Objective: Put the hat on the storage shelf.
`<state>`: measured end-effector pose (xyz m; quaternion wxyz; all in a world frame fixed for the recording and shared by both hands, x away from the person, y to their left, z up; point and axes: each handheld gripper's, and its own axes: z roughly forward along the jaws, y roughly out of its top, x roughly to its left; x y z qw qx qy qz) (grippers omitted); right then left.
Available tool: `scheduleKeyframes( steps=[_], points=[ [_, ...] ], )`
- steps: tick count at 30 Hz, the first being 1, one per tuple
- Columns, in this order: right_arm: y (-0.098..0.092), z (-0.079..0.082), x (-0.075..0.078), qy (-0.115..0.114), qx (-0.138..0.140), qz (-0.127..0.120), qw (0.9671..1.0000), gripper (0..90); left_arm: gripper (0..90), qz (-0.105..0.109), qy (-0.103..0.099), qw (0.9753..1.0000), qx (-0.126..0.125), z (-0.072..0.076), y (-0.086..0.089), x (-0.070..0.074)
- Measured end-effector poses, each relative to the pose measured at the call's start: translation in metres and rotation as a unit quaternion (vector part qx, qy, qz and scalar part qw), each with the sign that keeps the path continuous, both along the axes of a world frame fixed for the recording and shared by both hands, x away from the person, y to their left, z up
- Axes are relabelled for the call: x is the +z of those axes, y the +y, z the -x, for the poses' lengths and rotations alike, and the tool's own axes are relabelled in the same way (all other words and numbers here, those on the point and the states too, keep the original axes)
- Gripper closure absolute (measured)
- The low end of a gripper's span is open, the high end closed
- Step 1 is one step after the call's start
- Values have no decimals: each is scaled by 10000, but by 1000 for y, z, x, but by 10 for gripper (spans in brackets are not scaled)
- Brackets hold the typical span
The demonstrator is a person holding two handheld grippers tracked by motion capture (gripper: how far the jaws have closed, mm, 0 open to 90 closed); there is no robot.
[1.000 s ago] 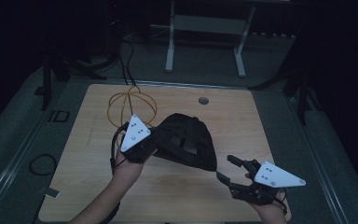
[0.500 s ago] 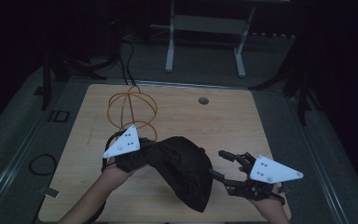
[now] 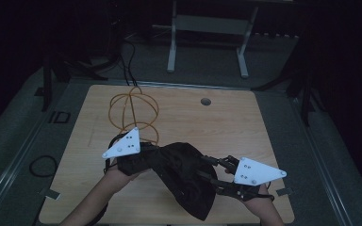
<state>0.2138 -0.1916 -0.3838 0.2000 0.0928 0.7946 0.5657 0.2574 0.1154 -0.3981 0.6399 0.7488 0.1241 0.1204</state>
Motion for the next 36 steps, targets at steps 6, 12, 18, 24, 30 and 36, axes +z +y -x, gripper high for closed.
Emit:
scheduleKeyframes(
  steps=[6, 12, 18, 24, 30, 36],
  points=[
    [1, -1, -3, -42, 3, 182, 9998, 867, 895, -16, 24, 10000, -20, -1, -2, 0],
    [0, -1, -3, 21, 16, 58, 10000, 890, 893, -23, 86, 9999, 53, -4, 1, -3],
    [-2, -2, 2, 131, 53, -172, 9998, 891, 885, -12, 27, 9999, 156, -4, 1, -2],
    [-9, -4, 13, 183, -77, -557, 9983, 892, 544, -152, -119, 9988, 451, 0, 0, 3],
    [-15, -9, 23, 103, -398, -717, 9966, 891, 440, -304, -266, 9951, 899, 6, 3, 0],
    [-21, -22, 36, 27, -694, -971, 9928, 891, 269, -116, 27, 9931, 1168, 5, 16, -11]
  ],
)
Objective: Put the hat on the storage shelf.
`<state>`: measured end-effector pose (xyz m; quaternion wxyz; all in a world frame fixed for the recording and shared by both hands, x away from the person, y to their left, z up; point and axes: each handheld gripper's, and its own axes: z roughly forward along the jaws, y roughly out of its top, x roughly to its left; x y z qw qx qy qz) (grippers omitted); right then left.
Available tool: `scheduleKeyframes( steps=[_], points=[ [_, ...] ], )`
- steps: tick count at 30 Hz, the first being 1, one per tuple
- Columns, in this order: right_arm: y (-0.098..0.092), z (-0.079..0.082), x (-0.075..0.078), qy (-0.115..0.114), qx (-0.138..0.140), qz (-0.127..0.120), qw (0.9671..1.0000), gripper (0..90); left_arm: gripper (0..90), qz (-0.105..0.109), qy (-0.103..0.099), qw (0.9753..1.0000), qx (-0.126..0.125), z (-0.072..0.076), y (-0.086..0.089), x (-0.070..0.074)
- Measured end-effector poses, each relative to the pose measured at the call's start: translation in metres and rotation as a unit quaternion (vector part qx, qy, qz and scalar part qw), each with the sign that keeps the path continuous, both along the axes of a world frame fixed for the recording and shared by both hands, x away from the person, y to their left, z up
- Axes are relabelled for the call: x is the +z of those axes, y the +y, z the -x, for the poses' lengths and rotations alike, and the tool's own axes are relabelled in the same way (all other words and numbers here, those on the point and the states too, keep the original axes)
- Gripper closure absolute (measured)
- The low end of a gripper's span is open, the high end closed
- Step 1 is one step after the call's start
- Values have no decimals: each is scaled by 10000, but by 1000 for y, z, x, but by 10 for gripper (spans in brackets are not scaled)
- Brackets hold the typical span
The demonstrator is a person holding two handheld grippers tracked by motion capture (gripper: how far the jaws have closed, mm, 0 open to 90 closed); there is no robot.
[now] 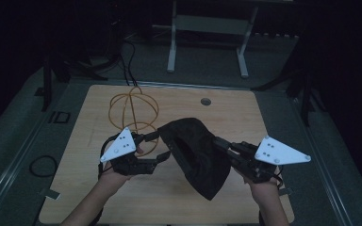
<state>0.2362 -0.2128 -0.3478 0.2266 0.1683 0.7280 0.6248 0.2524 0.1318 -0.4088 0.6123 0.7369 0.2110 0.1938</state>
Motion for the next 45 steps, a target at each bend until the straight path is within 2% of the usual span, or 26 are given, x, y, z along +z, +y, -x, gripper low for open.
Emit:
scheduleKeyframes(
  steps=[2, 3, 4, 10, 13, 20, 23, 25, 28, 30, 35, 38, 42, 45],
  points=[
    [-1, -6, 4, -13, -87, -80, 9999, 891, 241, 22, 14, 9999, 106, 2, 5, -3],
    [-2, -10, 6, -25, -130, -131, 9998, 891, 199, -28, 32, 9999, 167, 2, 7, -5],
    [-2, -13, 9, -34, -166, -122, 9998, 890, 164, -93, 59, 9996, 250, 3, 9, -7],
    [6, -33, 19, -60, -473, -87, 9988, 891, 97, -168, 88, 9977, 658, 11, 25, -20],
    [11, -43, 20, -45, -549, -121, 9984, 890, 39, -189, 236, 9965, 774, 14, 32, -27],
    [33, -66, 29, -49, -624, -108, 9980, 890, 28, -296, 377, 9934, 1040, 27, 43, -52],
    [46, -75, 35, -96, -652, -23, 9978, 890, 27, -372, 559, 9912, 1144, 31, 46, -64],
    [54, -82, 39, -108, -665, -9, 9977, 890, 27, -317, 632, 9908, 1155, 33, 49, -75],
    [67, -90, 44, -101, -679, 27, 9976, 890, 27, -399, 625, 9888, 1298, 38, 54, -90],
    [76, -95, 47, -107, -674, 61, 9976, 890, 27, -462, 622, 9865, 1441, 41, 58, -100],
    [99, -107, 53, -94, -708, 129, 9974, 890, 29, -363, 716, 9803, 1803, 50, 74, -119],
    [114, -114, 54, -93, -681, 215, 9974, 890, 29, -295, 647, 9785, 1938, 56, 84, -123],
    [134, -120, 54, -26, -566, 341, 9978, 889, 29, -255, 418, 9767, 2090, 62, 93, -123],
    [148, -123, 49, 41, -475, 480, 9977, 889, 29, -248, 477, 9759, 2115, 61, 96, -124]
  ],
)
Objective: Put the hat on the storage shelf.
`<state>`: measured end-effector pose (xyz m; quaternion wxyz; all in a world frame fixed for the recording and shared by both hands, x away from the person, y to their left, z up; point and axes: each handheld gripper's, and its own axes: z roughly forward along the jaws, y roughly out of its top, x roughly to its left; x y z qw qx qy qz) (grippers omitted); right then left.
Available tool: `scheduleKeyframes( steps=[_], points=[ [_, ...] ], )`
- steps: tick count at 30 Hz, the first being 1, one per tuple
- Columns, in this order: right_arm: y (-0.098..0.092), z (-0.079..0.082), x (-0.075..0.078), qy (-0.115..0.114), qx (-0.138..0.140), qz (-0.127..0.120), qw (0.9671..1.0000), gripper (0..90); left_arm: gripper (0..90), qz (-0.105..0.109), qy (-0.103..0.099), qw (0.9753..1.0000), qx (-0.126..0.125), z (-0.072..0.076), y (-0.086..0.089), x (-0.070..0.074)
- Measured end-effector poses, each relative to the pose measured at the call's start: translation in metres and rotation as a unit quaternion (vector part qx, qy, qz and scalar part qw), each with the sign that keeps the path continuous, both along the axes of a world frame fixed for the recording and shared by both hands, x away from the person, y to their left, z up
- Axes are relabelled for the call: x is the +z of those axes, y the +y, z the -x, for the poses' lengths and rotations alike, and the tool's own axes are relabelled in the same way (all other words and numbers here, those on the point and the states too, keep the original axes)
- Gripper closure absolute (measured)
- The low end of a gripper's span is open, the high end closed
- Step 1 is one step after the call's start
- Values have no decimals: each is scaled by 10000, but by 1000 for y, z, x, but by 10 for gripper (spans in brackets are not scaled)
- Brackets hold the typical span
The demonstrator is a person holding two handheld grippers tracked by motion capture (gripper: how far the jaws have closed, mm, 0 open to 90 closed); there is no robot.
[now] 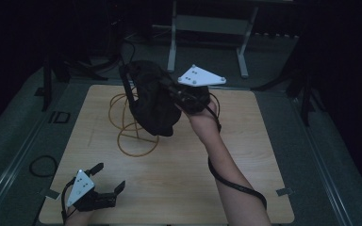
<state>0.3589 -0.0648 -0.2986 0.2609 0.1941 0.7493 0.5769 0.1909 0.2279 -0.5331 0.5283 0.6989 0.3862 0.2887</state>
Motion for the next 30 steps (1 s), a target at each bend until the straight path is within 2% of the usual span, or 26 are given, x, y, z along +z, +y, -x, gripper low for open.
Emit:
scheduleKeyframes(
  steps=[5, 7, 15, 21, 30],
  points=[
    [18, -7, -10, 177, 117, 113, 9997, 889, 29, -195, 124, 9997, 23, -2, -3, -5],
    [24, -11, -15, 267, 174, 130, 9994, 889, 29, -212, 146, 9997, 45, -3, -3, -6],
    [46, -24, -37, 641, 289, 299, 9971, 889, 29, -93, 244, 9997, -12, -5, -2, -9],
    [61, -30, -48, 775, 363, 437, 9954, 888, 29, -73, 228, 9997, -71, -4, -2, -9],
    [71, -35, -56, 934, 440, 360, 9940, 877, 29, -28, 272, 9995, -139, -4, -2, -11]
  ],
)
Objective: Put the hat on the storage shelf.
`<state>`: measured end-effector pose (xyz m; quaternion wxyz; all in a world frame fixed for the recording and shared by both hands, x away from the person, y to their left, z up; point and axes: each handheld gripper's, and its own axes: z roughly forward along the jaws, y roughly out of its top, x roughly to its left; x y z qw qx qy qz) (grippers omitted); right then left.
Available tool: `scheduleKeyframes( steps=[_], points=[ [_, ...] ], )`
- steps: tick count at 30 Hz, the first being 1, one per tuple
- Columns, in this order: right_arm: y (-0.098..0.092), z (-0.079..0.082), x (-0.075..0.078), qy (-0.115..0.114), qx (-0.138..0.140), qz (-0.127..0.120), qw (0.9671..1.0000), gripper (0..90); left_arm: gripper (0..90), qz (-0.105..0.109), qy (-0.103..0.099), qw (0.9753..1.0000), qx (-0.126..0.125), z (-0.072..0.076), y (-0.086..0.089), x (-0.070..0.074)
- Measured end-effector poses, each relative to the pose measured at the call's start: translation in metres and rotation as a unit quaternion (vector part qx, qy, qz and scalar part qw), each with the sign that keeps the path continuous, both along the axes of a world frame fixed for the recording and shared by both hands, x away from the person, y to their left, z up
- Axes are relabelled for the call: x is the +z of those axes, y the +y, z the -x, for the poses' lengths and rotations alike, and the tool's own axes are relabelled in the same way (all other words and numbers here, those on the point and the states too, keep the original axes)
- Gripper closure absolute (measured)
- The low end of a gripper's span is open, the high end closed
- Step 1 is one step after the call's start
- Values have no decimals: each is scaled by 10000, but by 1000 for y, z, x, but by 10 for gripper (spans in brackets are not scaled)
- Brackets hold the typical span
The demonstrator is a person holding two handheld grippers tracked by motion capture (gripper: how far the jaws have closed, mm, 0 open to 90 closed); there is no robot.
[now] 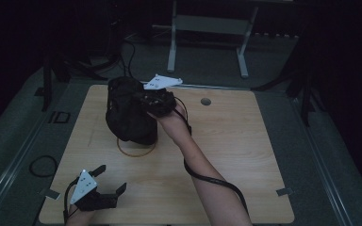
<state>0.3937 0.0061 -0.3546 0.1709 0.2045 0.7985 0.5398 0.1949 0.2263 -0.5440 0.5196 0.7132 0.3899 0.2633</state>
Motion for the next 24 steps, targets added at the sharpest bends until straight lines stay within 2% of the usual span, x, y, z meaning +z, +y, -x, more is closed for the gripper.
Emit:
scheduleKeyframes(
  steps=[2, 8, 9, 10, 15, 18, 22, 24],
  points=[
    [1, 1, 0, -20, 7, 10, 10000, 844, 29, 10, 18, 10000, -27, 0, 0, 0],
    [2, 1, -1, 83, 150, -56, 9998, 601, 29, 32, 32, 10000, -58, 0, -2, 0],
    [2, 1, -1, 83, 150, -56, 9998, 601, 29, 32, 32, 10000, -58, 0, -2, 0],
    [3, 1, -1, 84, 160, -41, 9998, 533, 29, 33, 37, 10000, -68, 0, -2, -1],
    [1, 4, 1, 45, 161, -20, 9999, 463, 29, 55, 52, 9999, -80, -1, -2, -1],
    [-4, 6, 3, 57, 235, -80, 9997, 392, 29, 73, 59, 9999, -95, -1, -3, -1],
    [-8, 6, 3, 81, 226, -84, 9997, 361, 29, 100, 87, 9999, -97, -1, -3, -2],
    [-13, 7, 2, 135, 251, -121, 9995, 304, 29, 115, 85, 9998, -108, -1, -3, -2]
  ],
)
